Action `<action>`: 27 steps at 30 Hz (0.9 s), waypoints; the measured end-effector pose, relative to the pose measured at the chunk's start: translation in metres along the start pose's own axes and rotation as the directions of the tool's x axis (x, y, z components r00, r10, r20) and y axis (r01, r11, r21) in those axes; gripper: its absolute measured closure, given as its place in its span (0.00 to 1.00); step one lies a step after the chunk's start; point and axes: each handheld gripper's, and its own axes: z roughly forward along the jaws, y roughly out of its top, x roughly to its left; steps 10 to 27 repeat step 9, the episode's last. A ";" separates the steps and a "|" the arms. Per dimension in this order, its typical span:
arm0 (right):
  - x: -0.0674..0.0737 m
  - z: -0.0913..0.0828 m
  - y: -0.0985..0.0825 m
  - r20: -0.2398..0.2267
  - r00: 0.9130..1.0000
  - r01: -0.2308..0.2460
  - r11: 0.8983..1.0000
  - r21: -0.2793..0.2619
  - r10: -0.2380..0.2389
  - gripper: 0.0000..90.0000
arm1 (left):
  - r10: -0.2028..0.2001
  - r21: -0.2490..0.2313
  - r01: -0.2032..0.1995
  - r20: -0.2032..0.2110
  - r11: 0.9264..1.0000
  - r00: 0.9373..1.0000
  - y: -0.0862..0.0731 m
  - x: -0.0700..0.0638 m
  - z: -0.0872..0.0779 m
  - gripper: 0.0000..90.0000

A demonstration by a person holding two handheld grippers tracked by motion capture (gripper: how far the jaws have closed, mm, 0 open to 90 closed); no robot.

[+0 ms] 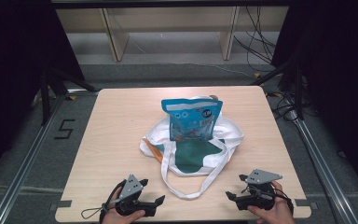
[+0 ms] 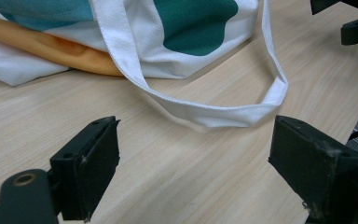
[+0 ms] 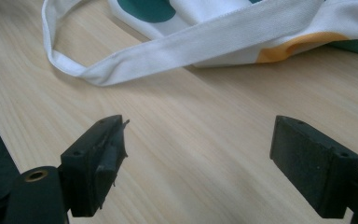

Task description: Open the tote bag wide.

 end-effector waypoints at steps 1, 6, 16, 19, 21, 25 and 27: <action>0.000 0.000 0.000 0.000 1.000 0.000 1.000 0.001 0.000 0.21 | -0.003 -0.001 0.003 -0.001 1.000 1.000 0.000 0.000 0.000 0.17; -0.001 0.000 0.000 0.002 1.000 0.002 1.000 0.002 -0.002 0.21 | -0.019 -0.001 0.019 -0.006 1.000 1.000 0.000 -0.001 0.000 0.17; -0.001 0.000 0.000 -0.003 1.000 -0.001 1.000 0.009 0.001 0.21 | -0.031 -0.011 0.031 -0.003 0.999 1.000 0.000 -0.002 0.001 0.17; -0.001 0.000 0.000 -0.003 1.000 -0.001 1.000 0.009 0.001 0.21 | -0.031 -0.011 0.031 -0.003 0.999 1.000 0.000 -0.002 0.001 0.17; -0.001 0.000 0.000 -0.003 1.000 -0.001 1.000 0.009 0.001 0.21 | -0.031 -0.011 0.031 -0.003 0.999 1.000 0.000 -0.002 0.001 0.17; -0.001 0.000 0.000 -0.003 1.000 -0.001 1.000 0.009 0.001 0.21 | -0.031 -0.011 0.031 -0.003 0.999 1.000 0.000 -0.002 0.001 0.17; -0.001 0.000 0.000 -0.003 1.000 -0.001 1.000 0.009 0.001 0.21 | -0.031 -0.011 0.031 -0.003 0.999 1.000 0.000 -0.002 0.001 0.17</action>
